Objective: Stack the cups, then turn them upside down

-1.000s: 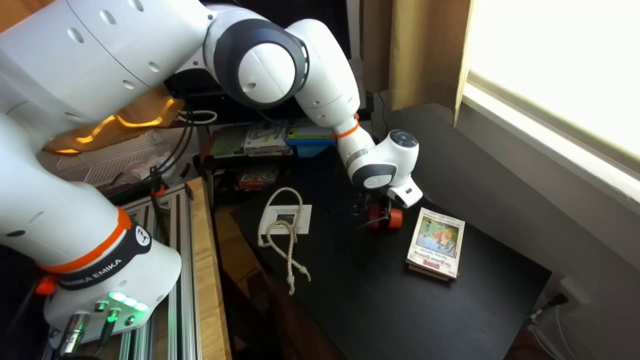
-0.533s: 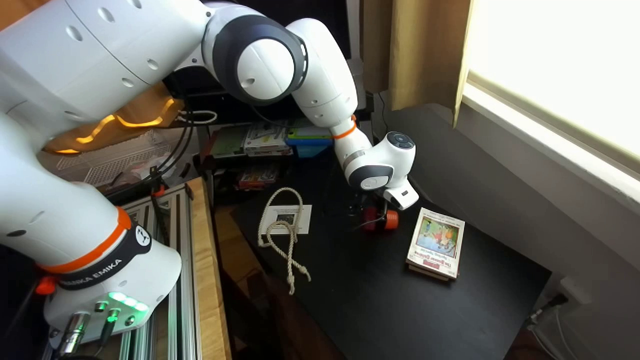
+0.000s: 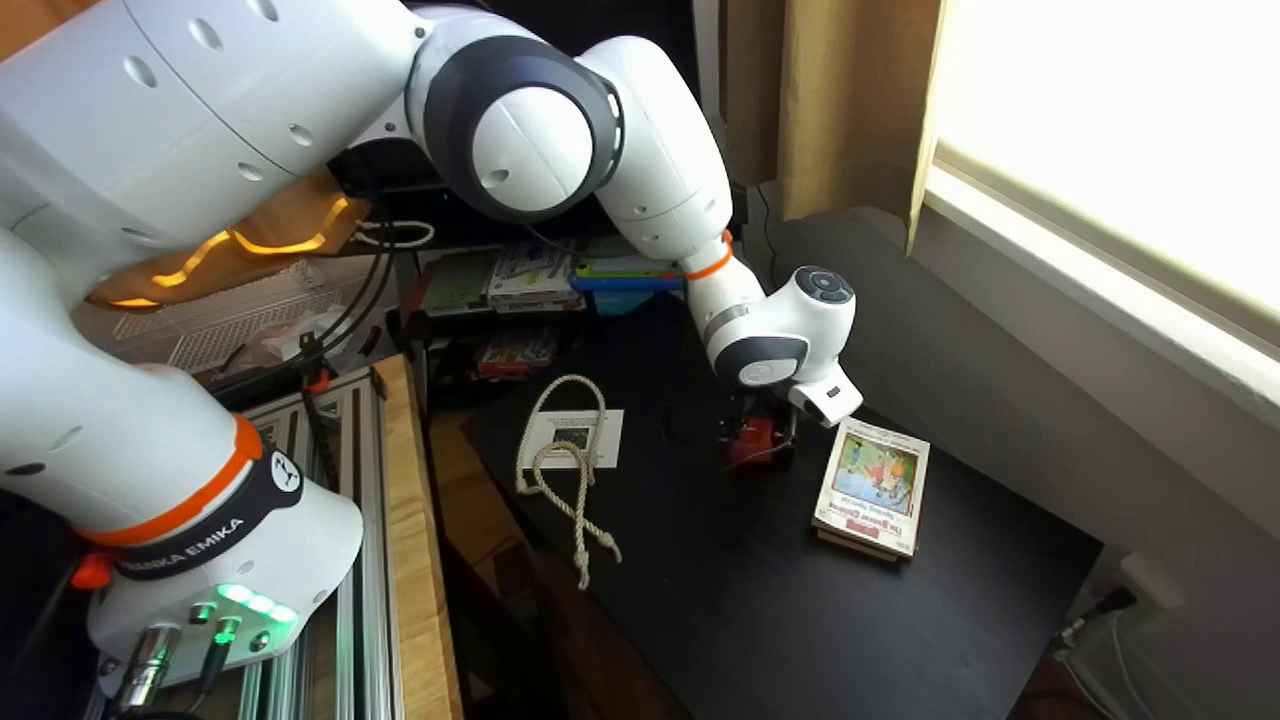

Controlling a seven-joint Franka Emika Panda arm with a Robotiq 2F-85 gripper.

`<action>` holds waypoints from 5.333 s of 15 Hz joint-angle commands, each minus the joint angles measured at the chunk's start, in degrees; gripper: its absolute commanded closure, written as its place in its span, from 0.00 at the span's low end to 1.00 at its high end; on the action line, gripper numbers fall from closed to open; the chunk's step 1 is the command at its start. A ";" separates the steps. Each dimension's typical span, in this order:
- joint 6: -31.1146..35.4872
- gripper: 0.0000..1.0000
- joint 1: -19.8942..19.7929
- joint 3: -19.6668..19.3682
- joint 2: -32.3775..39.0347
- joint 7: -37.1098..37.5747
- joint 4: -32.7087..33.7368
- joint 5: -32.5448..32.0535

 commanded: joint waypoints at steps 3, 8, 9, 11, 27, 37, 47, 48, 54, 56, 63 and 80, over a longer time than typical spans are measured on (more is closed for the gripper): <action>-1.01 0.03 -1.34 0.27 1.69 -2.60 2.61 -0.94; -0.75 0.06 -1.64 0.14 2.34 -3.76 3.07 -1.09; -0.83 0.10 -1.65 0.07 2.39 -3.85 3.04 -1.10; -0.84 0.10 -1.62 -0.17 2.61 -3.86 3.07 -1.12; -1.68 0.00 -1.84 -0.96 2.43 0.08 2.45 0.29; -2.36 0.14 -2.66 0.19 2.26 5.96 2.51 3.86; -2.71 0.00 -2.30 0.77 -0.09 11.74 0.04 8.12; -2.98 0.00 -2.15 0.81 -0.48 12.44 -0.36 8.47; -2.85 0.00 -1.78 0.20 -4.35 19.60 -5.23 10.11; -3.19 0.00 -2.30 0.90 -5.21 21.64 -6.33 11.15; -1.01 0.00 -3.04 2.29 -4.28 30.02 -6.65 15.31; 2.92 0.00 -6.51 2.92 -0.40 33.79 -3.53 15.41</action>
